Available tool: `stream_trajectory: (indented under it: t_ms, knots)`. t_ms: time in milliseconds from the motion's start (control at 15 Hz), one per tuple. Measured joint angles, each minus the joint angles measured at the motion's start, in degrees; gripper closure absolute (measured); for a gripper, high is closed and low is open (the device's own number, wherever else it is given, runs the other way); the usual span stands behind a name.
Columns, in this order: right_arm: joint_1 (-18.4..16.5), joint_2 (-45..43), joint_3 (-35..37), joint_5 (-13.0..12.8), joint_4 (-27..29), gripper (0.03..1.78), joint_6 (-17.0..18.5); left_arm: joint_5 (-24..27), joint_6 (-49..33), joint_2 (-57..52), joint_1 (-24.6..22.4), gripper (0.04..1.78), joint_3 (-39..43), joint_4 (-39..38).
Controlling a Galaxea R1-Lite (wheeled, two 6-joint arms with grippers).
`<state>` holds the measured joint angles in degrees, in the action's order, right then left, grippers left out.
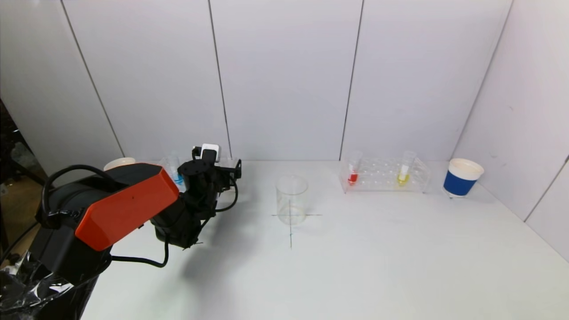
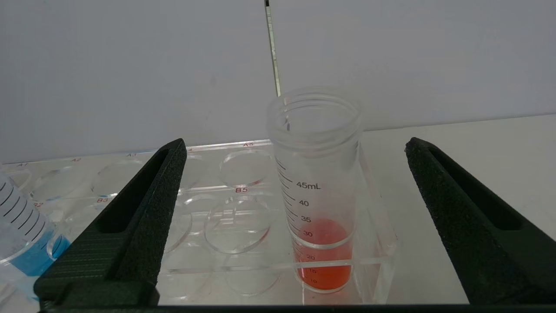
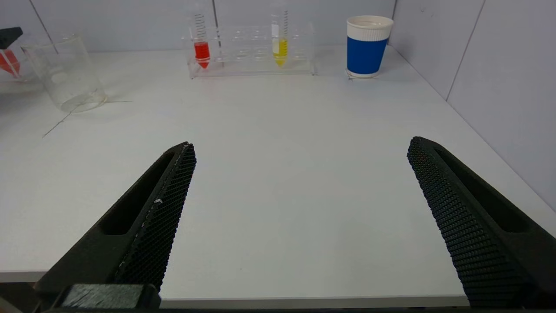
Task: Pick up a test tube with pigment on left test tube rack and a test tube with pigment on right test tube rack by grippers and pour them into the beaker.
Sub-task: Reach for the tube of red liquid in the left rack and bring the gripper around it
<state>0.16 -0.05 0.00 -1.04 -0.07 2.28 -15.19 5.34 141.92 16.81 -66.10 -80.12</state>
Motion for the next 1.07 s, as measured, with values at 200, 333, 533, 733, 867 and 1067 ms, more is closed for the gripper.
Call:
stream_trajectory:
  t_ms: [200,333,533,733,867,1067]
  knots:
    - [0.0,0.0,0.0,0.0,0.0,0.04,0.0,0.0,0.0,0.0,-0.1,0.06,-0.1,0.0]
    - [0.0,0.0,0.0,0.0,0.0,0.04,0.0,0.0,0.0,0.0,-0.1,0.06,-0.3,0.0]
    - [0.0,0.0,0.0,0.0,0.0,0.04,0.0,0.1,0.0,0.0,-0.2,0.06,-0.4,0.0]
    - [0.0,0.0,0.0,0.0,0.0,0.04,0.0,0.0,0.0,0.0,-0.2,0.06,-0.4,0.0]
    - [0.0,0.0,0.0,0.0,0.0,0.04,0.0,0.1,0.0,0.0,-0.2,0.06,-0.4,0.0]
    - [0.0,0.0,0.0,0.0,0.0,0.04,0.0,0.1,0.0,0.0,-0.2,0.18,-0.4,0.0]
